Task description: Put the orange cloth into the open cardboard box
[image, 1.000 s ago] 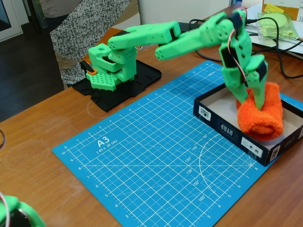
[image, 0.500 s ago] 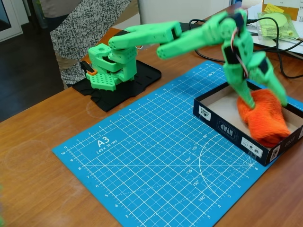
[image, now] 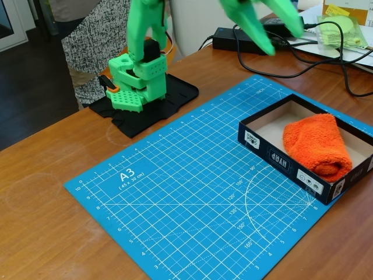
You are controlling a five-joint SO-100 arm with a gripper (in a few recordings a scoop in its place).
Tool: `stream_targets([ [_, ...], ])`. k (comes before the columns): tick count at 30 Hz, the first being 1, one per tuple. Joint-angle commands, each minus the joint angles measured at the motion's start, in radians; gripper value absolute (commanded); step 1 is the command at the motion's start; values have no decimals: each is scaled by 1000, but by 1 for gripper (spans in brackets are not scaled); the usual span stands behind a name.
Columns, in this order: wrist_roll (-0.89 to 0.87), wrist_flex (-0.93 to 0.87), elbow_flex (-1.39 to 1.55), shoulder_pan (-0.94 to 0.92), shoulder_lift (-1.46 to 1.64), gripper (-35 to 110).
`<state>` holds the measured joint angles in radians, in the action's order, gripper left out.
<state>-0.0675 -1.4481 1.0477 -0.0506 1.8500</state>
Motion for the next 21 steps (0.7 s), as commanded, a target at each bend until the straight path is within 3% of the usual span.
stream_targets([
  [1, 32, 362, 784, -106, 634, 24],
  [5, 84, 526, 1158, -218, 808, 26],
  [10, 98, 689, 1509, -210, 914, 24],
  [15, 92, 673, 1755, -104, 1117, 18],
  [21, 110, 492, 1965, -51, 1517, 17],
])
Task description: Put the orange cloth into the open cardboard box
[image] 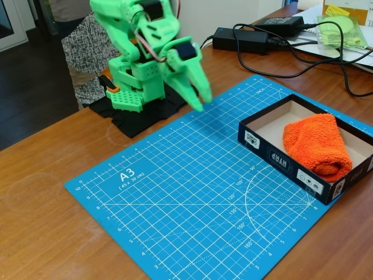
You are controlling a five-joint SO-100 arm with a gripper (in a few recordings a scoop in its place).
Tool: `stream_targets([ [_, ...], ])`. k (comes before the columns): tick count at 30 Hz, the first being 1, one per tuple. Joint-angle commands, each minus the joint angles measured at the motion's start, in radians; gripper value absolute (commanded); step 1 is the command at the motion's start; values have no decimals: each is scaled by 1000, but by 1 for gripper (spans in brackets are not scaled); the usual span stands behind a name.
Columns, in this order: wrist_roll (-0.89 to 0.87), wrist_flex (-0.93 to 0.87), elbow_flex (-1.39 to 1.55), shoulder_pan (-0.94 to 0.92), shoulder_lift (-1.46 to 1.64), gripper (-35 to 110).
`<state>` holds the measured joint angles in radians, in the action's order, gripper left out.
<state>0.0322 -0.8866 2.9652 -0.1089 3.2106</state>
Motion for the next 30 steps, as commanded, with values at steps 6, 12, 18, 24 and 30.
stream_targets([
  [6, 8, -6, 170, -23, 164, 16],
  [12, -21, -3, 172, -51, 164, 14],
  [18, 5, -6, 172, -29, 164, 12],
  [24, -32, -6, 172, -66, 164, 9],
  [30, 0, -6, 172, -31, 164, 9],
])
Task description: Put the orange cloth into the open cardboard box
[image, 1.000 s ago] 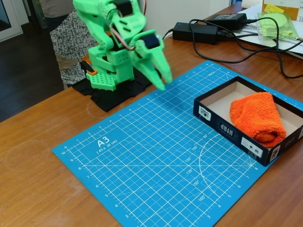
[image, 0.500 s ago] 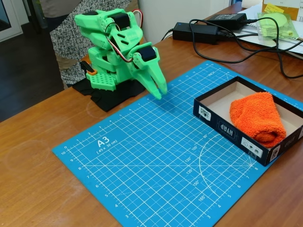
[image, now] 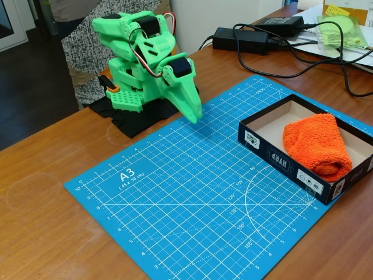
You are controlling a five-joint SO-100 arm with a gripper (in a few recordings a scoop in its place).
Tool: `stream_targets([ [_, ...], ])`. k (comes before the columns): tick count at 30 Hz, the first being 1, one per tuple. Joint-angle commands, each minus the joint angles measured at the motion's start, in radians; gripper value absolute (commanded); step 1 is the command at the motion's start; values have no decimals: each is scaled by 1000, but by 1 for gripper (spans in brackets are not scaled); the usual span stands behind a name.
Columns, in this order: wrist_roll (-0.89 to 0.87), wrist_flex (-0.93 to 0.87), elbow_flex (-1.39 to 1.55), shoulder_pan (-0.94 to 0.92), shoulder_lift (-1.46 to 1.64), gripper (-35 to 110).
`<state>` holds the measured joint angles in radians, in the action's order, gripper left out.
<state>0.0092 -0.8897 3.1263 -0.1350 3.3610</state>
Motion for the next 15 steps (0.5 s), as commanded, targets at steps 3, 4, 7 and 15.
stream_targets([
  [3, 3, -3, 11, -23, 14, 9],
  [4, -2, -3, 11, -28, 14, 8],
  [7, 0, -3, 11, -28, 14, 8],
  [15, -44, -3, 11, -69, 14, 7],
])
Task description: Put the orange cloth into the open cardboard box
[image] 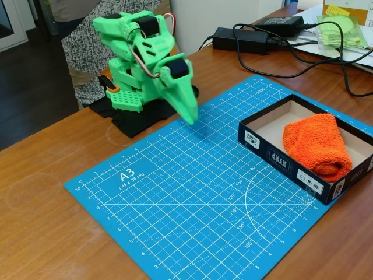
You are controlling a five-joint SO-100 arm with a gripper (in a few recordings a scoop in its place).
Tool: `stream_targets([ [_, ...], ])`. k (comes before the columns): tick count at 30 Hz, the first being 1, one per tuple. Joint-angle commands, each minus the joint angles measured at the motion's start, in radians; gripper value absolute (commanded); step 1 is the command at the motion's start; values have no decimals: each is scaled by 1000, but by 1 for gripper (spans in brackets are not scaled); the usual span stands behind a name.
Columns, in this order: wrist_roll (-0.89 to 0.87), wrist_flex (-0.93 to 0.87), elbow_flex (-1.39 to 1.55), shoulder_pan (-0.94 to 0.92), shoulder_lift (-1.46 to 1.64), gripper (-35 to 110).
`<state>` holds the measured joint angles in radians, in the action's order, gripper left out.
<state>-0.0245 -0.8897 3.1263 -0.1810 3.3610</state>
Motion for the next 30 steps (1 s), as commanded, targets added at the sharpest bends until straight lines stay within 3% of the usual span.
stream_targets([
  [1, -9, -3, 11, -21, 14, 7],
  [6, -9, -3, 11, -18, 14, 0],
  [30, 6, -3, 11, 0, 14, 0],
])
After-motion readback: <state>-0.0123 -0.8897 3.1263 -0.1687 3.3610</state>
